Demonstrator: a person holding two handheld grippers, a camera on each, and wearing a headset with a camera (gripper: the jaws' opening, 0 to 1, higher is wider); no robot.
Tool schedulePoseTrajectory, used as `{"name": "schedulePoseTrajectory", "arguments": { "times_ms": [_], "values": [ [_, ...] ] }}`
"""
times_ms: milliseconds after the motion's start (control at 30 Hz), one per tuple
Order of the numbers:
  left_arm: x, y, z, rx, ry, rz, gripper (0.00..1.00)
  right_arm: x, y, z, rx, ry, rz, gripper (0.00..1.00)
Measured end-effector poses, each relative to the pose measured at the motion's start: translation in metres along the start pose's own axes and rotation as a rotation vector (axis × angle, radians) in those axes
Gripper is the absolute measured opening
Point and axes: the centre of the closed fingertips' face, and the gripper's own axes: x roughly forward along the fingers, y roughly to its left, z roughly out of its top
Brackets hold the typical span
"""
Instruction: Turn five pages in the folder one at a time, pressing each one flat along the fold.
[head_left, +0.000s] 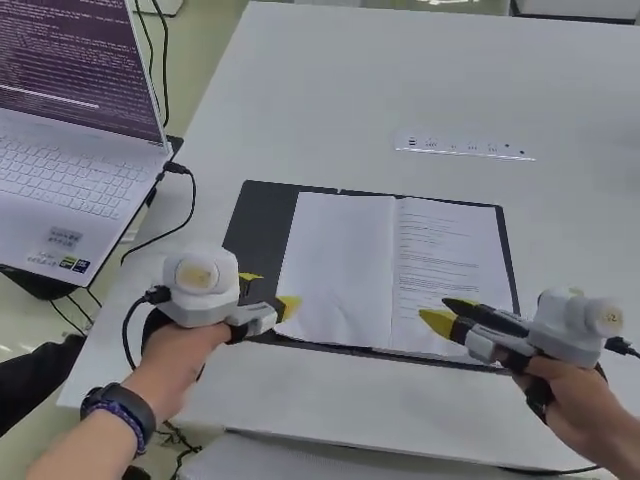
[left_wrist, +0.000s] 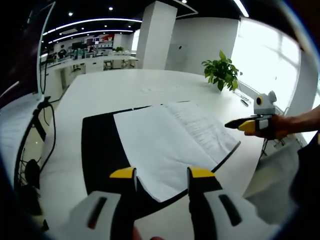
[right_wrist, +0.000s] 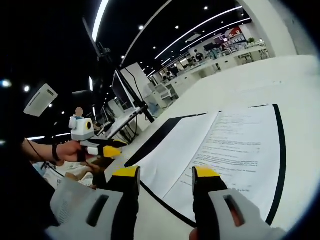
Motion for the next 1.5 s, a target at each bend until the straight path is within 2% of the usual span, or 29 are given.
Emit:
{"name": "schedulePoseTrajectory", "arguments": {
  "times_ms": [267,433,600,767,933,1133,1500],
  "values": [
    [-0.025,-0.003,0.027,0.063,-0.037,-0.007,0.5,-0.021,0.013,0.036,-0.028,-0.065,0.013,0.49],
    [-0.04,-0.007,0.039,0.084,-0.053,-0.007,0.57,-0.029,0.019,0.041,-0.056,-0.065,0.02,0.52],
    [-0.052,-0.014,0.045,0.101,-0.067,-0.012,0.61,-0.036,0.03,0.043,-0.107,-0.054,0.041,0.55],
    [-0.06,-0.024,0.047,0.105,-0.085,-0.042,0.67,-0.04,0.04,0.04,-0.151,-0.033,0.066,0.59],
    [-0.066,-0.03,0.046,0.109,-0.091,-0.047,0.72,-0.047,0.045,0.039,-0.182,-0.024,0.062,0.62],
    [-0.073,-0.031,0.044,0.09,-0.107,-0.034,0.73,-0.057,0.045,0.033,-0.215,-0.01,0.026,0.67],
    [-0.073,-0.036,0.039,0.064,-0.121,-0.022,0.76,-0.074,0.035,0.01,-0.232,0.041,-0.04,0.75]
  ]
}}
